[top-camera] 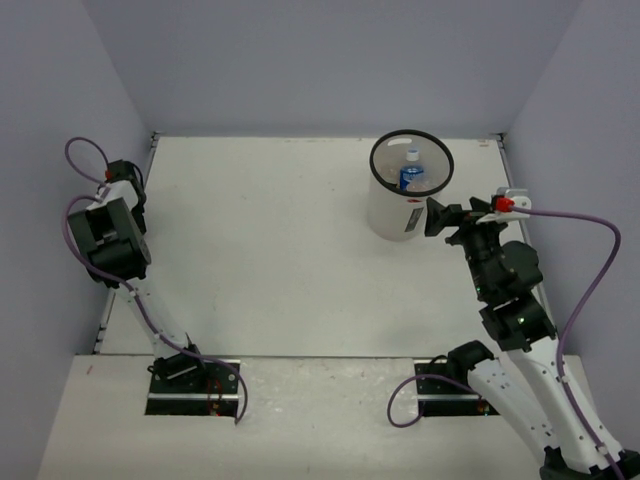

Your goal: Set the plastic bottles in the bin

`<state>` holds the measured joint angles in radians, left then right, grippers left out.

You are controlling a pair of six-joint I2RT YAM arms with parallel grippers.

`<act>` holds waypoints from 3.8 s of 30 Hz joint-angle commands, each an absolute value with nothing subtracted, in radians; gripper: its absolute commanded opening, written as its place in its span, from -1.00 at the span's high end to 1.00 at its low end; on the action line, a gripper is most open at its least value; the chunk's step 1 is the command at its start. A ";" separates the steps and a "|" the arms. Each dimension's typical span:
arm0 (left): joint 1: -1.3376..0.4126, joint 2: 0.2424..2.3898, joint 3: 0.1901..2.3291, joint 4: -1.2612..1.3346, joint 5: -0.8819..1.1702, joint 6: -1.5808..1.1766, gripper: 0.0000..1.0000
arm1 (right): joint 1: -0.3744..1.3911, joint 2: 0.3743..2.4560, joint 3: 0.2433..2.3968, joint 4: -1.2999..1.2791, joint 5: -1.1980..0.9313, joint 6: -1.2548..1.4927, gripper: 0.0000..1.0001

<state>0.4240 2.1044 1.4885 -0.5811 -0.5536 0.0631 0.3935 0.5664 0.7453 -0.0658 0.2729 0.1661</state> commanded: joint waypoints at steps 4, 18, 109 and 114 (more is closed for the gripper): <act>0.446 2.106 1.513 -0.605 -0.429 -0.023 1.00 | 0.393 0.553 0.733 -0.012 0.304 0.163 -0.97; 0.445 1.799 1.510 -0.517 -0.299 -0.136 1.00 | 0.393 0.542 0.724 -0.007 0.339 0.167 -0.98; 0.375 1.680 1.456 -0.439 -0.297 -0.118 1.00 | 0.393 0.556 0.722 0.012 0.368 0.166 -0.97; 0.375 1.700 1.427 -0.432 -0.355 -0.117 0.04 | 0.393 0.557 0.719 0.020 0.366 0.161 -0.97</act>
<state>0.3744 1.6980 1.4390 -0.4651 -0.3115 -0.1150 0.3935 0.5495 0.7155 -0.0147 0.3500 0.1669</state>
